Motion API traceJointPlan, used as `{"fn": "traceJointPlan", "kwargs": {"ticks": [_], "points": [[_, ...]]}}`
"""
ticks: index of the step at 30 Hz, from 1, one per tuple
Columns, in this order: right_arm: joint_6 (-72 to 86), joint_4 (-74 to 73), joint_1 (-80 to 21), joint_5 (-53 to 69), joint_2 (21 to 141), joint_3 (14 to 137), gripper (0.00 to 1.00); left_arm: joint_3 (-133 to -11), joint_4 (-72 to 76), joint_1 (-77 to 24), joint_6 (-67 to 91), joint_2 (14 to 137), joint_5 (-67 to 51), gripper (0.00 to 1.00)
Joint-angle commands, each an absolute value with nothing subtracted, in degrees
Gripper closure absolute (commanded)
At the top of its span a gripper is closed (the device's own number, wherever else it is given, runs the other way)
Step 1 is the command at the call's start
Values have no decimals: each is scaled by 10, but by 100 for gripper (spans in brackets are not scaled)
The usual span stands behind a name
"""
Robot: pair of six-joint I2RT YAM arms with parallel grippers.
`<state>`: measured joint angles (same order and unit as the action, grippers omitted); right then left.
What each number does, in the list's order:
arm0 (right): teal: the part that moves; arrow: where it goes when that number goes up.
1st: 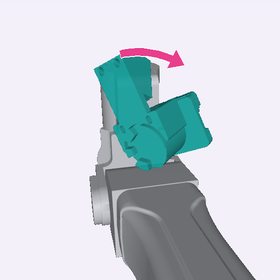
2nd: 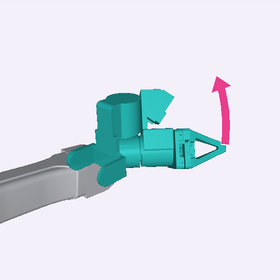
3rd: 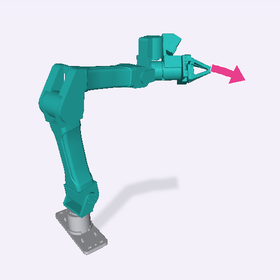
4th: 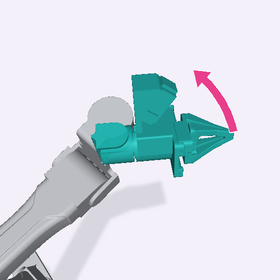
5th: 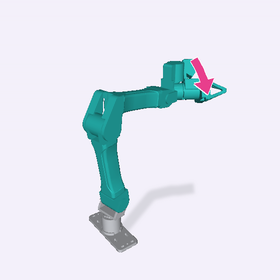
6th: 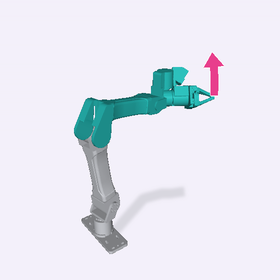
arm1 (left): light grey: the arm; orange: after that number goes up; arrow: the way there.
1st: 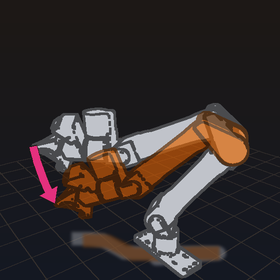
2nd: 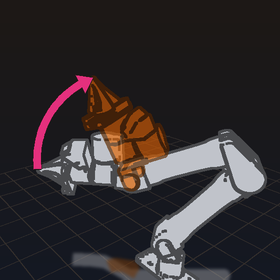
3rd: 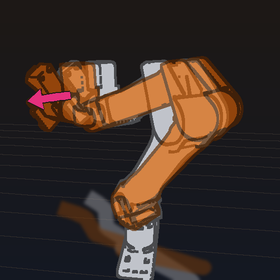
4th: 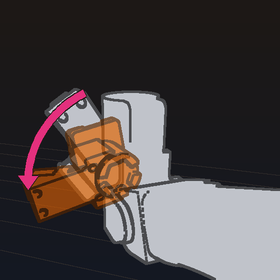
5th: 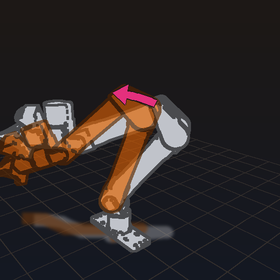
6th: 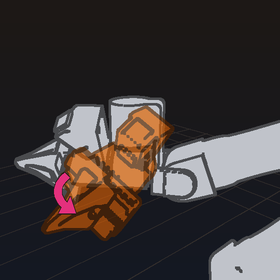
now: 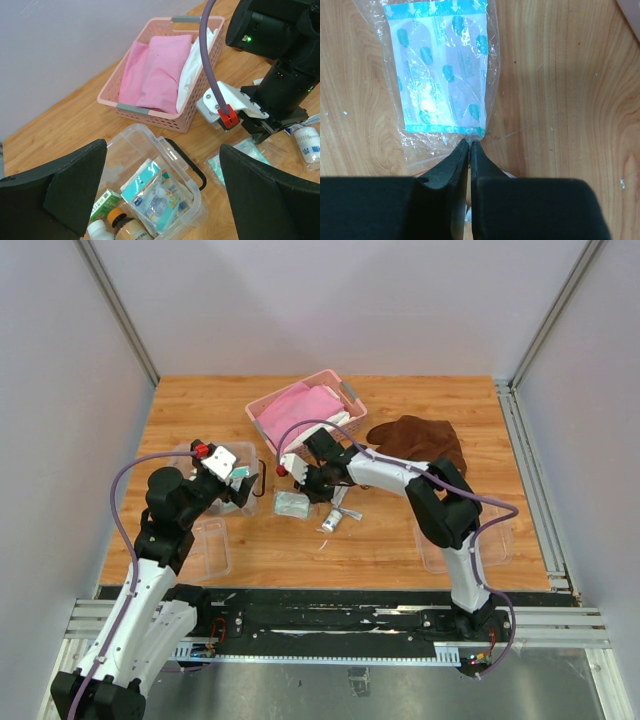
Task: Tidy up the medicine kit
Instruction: Pick up the medical item at the center of the board.
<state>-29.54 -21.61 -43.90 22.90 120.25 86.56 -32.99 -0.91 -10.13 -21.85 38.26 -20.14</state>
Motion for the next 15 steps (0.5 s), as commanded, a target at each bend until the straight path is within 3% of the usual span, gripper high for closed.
{"fn": "traceJointPlan", "kwargs": {"ticks": [1, 10, 15], "points": [[-318, -230, -442, 217, 1163, 849, 98, -328, 5, -94, -224, 376, -208, 1], [-339, -239, -440, 231, 1049, 826, 100, -326, 5, -94, -214, 379, -252, 1], [-351, -240, -439, 235, 985, 803, 99, -341, -13, -94, -186, 385, -333, 1]]}}
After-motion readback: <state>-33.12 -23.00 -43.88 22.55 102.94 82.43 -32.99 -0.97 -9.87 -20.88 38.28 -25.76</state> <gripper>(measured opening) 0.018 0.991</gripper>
